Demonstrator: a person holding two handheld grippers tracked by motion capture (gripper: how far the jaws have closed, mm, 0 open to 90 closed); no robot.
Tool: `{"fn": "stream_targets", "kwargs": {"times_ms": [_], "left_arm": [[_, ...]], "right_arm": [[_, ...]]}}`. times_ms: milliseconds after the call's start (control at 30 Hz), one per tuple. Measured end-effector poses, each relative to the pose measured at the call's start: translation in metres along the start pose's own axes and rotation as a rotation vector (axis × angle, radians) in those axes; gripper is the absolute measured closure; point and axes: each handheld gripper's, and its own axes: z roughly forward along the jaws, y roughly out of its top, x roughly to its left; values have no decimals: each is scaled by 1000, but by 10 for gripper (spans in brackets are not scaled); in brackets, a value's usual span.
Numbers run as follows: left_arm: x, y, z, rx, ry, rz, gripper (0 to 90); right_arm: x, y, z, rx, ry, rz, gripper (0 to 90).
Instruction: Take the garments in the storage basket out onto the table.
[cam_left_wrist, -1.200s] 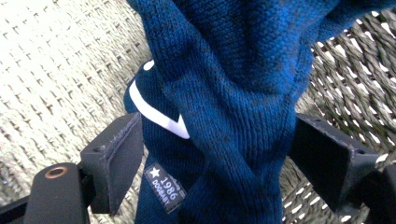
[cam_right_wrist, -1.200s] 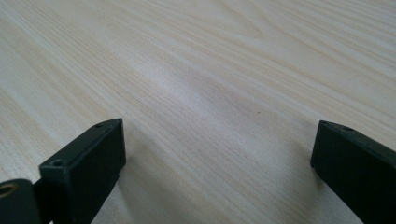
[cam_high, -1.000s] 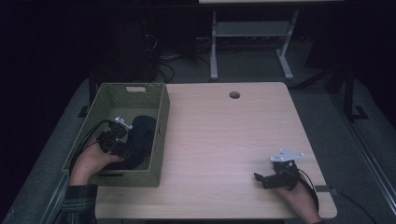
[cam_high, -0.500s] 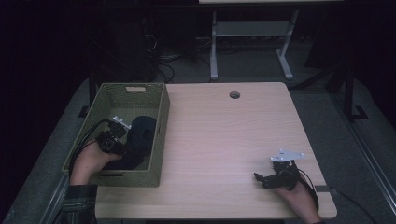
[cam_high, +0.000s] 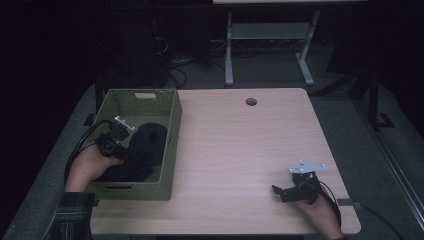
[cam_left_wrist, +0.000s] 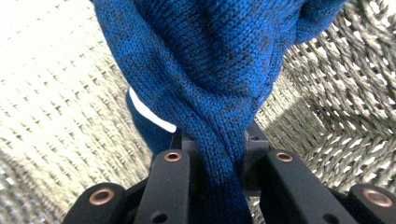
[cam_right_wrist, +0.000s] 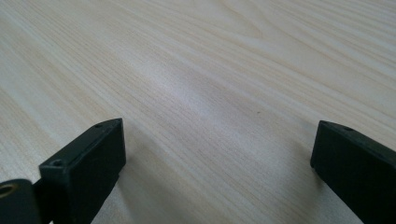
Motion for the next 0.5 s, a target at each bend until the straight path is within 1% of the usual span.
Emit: {"fn": "stream_targets", "kwargs": {"times_ms": [100, 167, 200, 333, 367, 467, 500], "left_arm": [[0, 2, -8, -10, 10, -1, 771], [0, 3, -11, -13, 13, -2, 771], [0, 4, -15, -15, 23, 0, 771], [-1, 7, -26, -25, 34, -6, 773], [-1, 7, -26, -25, 34, -6, 773], [-1, 10, -36, -37, 46, -5, 774], [-1, 12, -43, -43, 54, -4, 774]], "right_arm": [[0, 0, 0, 0, 0, 0, 29], [0, 0, 0, 0, 0, 0, 29], [0, 0, 0, 0, 0, 0, 29], [0, 0, 0, 0, 0, -1, 29], [0, 0, 0, 0, 0, -1, 29], [0, 0, 0, -1, 0, -1, 29], [0, 0, 0, -1, 0, 0, 29]]}}
